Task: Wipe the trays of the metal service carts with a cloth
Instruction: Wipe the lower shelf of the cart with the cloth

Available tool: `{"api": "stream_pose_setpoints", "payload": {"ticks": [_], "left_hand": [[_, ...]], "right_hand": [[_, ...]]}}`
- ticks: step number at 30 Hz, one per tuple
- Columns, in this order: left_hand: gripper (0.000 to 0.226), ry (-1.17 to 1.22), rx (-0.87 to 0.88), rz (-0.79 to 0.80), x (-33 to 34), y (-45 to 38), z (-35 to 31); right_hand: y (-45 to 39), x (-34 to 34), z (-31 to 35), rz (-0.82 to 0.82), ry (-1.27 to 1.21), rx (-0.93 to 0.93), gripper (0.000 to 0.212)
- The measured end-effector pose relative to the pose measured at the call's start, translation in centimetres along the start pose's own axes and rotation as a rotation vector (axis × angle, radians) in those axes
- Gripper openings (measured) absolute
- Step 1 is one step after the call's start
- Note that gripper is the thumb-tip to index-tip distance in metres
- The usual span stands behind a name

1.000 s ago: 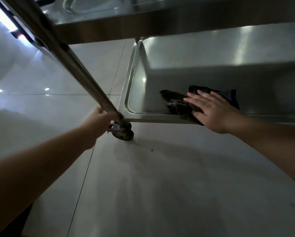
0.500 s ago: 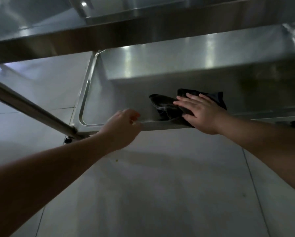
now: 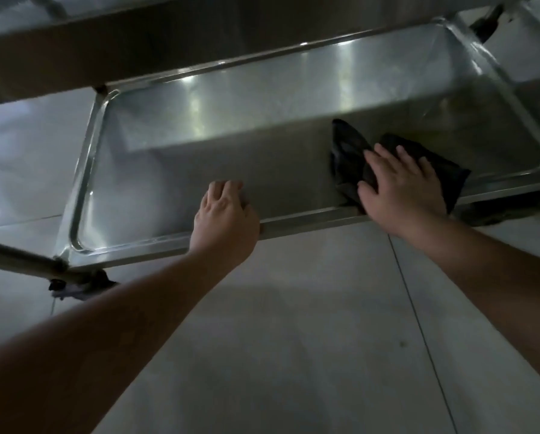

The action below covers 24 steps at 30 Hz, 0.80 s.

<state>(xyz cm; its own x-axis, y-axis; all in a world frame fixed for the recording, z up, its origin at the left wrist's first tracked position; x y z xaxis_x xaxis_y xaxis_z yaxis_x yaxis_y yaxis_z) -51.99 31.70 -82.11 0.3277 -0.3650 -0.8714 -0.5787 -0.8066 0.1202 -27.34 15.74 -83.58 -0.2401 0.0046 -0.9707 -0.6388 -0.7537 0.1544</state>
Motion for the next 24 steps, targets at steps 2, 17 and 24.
{"api": "stream_pose_setpoints", "payload": {"ticks": [2,17,24], "left_hand": [[0.04,0.035,0.017,-0.018,1.5,0.4,-2.0],[0.07,-0.231,0.11,-0.079,6.8,-0.2,-3.6],[0.069,-0.267,0.103,-0.07,6.8,0.0,-4.0]], "right_hand": [[1.2,0.7,3.4,0.006,-0.001,-0.128,0.063],[-2.3,-4.0,-18.9,-0.071,-0.001,0.265,0.078],[-2.9,-2.2,-7.4,-0.01,-0.02,0.112,0.07]]}}
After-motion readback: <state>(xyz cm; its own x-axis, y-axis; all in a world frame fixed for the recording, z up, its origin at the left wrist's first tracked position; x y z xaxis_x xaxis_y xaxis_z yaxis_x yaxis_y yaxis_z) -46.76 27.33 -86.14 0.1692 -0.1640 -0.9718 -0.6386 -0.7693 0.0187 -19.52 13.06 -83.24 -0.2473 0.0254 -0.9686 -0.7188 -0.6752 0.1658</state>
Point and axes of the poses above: each hand's wrist, its own y-axis away from the middle knuckle, its own x-axis out of the palm, z = x × y, the point moved 2 cm from there along -y, towards the middle knuckle
